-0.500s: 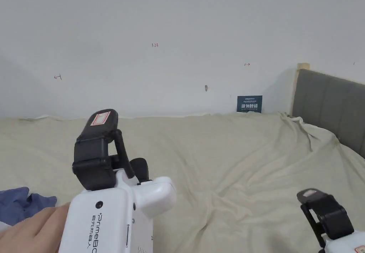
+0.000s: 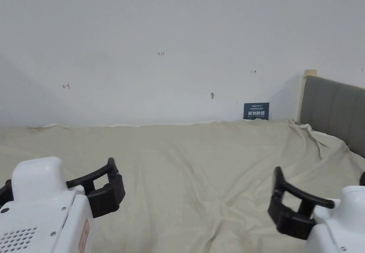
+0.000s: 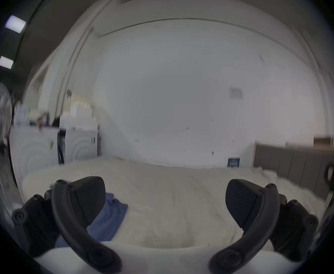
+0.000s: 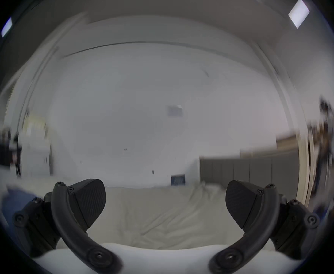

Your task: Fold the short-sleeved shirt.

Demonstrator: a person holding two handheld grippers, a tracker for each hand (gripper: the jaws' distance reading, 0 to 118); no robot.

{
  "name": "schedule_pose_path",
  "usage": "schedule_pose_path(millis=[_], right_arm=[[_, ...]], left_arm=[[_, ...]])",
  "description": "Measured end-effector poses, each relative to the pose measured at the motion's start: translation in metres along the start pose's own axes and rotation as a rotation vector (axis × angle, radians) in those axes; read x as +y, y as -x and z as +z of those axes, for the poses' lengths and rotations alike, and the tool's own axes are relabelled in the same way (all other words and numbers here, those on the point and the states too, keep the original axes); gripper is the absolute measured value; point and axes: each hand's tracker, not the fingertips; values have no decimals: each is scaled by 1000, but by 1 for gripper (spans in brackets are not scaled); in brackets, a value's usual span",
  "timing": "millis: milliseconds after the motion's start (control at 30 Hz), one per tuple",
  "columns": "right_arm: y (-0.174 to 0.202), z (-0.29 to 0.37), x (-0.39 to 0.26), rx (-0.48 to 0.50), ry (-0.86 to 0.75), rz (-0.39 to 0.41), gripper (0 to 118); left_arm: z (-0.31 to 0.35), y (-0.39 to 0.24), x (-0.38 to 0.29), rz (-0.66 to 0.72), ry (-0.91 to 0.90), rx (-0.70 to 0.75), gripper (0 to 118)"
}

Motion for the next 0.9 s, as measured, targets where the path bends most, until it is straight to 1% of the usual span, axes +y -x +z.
schedule_pose_path(millis=[67, 133, 233, 333, 467, 533, 667, 900], right_arm=[[12, 3, -2, 37, 6, 14, 118], [15, 4, -7, 56, 52, -40, 118], [16, 4, -13, 49, 105, -101, 118], [7, -1, -19, 19, 162, -149, 118], [-3, -3, -19, 1, 180, -181, 118], [-3, -3, -18, -2, 174, -176, 118], [-2, -1, -15, 8, 156, -131, 118], [2, 5, -9, 36, 144, -133, 118]], left_arm=[[-2, -6, -7, -132, -13, 30, 118], [-1, -10, -12, -240, -51, 14, 118], [8, -22, -19, -313, -110, 24, 118], [11, -27, -21, -315, -91, -10, 118], [12, -29, -21, -293, -72, -36, 118], [12, -29, -21, -281, -58, -39, 118], [14, -30, -19, -266, -61, -39, 118], [16, -32, -16, -235, -63, -45, 118]])
